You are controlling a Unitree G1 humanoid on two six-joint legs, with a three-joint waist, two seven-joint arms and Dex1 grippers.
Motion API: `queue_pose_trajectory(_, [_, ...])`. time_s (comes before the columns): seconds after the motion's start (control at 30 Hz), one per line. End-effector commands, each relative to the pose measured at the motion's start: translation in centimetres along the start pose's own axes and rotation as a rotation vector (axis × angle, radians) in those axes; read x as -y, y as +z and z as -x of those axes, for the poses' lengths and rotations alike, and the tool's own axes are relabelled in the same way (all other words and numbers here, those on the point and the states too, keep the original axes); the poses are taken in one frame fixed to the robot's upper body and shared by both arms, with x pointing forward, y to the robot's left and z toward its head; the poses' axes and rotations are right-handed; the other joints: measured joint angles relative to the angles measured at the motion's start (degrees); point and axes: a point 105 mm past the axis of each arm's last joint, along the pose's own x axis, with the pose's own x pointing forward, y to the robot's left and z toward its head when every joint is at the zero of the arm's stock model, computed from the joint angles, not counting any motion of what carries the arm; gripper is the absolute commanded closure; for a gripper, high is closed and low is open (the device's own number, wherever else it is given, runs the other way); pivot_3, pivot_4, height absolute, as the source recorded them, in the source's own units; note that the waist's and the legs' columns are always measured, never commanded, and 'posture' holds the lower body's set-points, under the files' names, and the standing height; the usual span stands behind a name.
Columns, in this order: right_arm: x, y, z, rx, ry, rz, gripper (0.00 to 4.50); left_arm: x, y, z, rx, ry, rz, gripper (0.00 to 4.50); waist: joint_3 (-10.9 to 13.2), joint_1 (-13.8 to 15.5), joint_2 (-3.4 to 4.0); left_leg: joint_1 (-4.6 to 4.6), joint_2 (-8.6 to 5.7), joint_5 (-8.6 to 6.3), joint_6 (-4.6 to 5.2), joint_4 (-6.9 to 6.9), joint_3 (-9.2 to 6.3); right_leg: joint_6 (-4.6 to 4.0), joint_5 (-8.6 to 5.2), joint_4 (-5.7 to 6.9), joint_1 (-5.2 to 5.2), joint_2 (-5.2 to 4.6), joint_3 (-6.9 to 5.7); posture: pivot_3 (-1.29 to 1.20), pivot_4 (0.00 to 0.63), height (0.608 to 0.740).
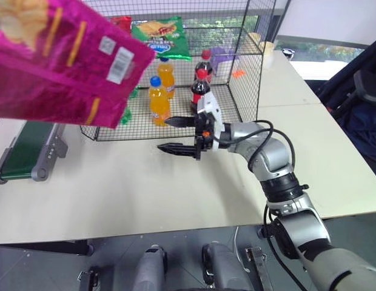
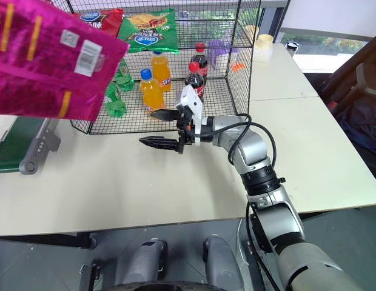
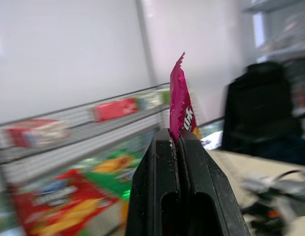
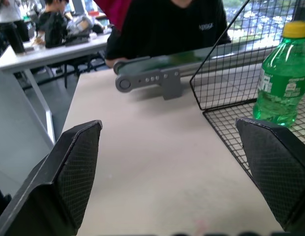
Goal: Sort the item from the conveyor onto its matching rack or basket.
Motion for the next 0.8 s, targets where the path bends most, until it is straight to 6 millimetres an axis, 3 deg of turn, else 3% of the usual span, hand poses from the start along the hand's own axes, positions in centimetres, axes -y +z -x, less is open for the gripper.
queue_pose_trajectory(0.03, [-0.4, 3.9, 0.4, 0.170, 0.045, -0.093, 0.00, 0.0, 0.8, -1.2, 0.050, -0.053, 0.043, 4.44, 0.0, 0.1, 0.00, 0.00, 0.00, 0.00, 0.00, 0.01, -0.01, -0.01, 0.00, 0.00, 0.00, 0.01, 0.00, 0.00, 0.150, 0.740])
queue_pose_trajectory(0.47, [-2.6, 8.2, -2.3, 0.378, 0.156, -0.120, 0.00, -0.8, -0.2, -3.8, 0.074, -0.128, 0.095, 4.44, 0.0, 0.0, 0.02, 0.01, 0.00, 0.00, 0.00, -0.07, 0.01, 0.17, 0.07, -0.02, 0.00, 0.04, 0.04, 0.00, 0.150, 0.740])
queue_pose_trajectory(0.7, [-3.4, 10.2, -3.9, 0.470, 0.180, -0.133, 0.00, -1.1, -0.8, -3.9, 0.078, -0.112, 0.104, 4.44, 0.0, 0.1, 0.01, -0.01, 0.00, 0.00, 0.00, -0.07, -0.01, 0.19, 0.08, -0.02, 0.00, 0.03, 0.04, 0.00, 0.150, 0.740])
queue_pose_trajectory(0.8, [-3.5, 10.4, -4.2, 0.483, 0.182, -0.135, 1.23, -1.3, -0.8, -3.7, 0.082, -0.095, 0.104, 4.50, 0.0, 0.1, 0.01, -0.02, -0.01, 0.00, 0.00, -0.06, -0.01, 0.20, 0.07, -0.03, 0.00, 0.03, 0.04, 0.00, 0.150, 0.740])
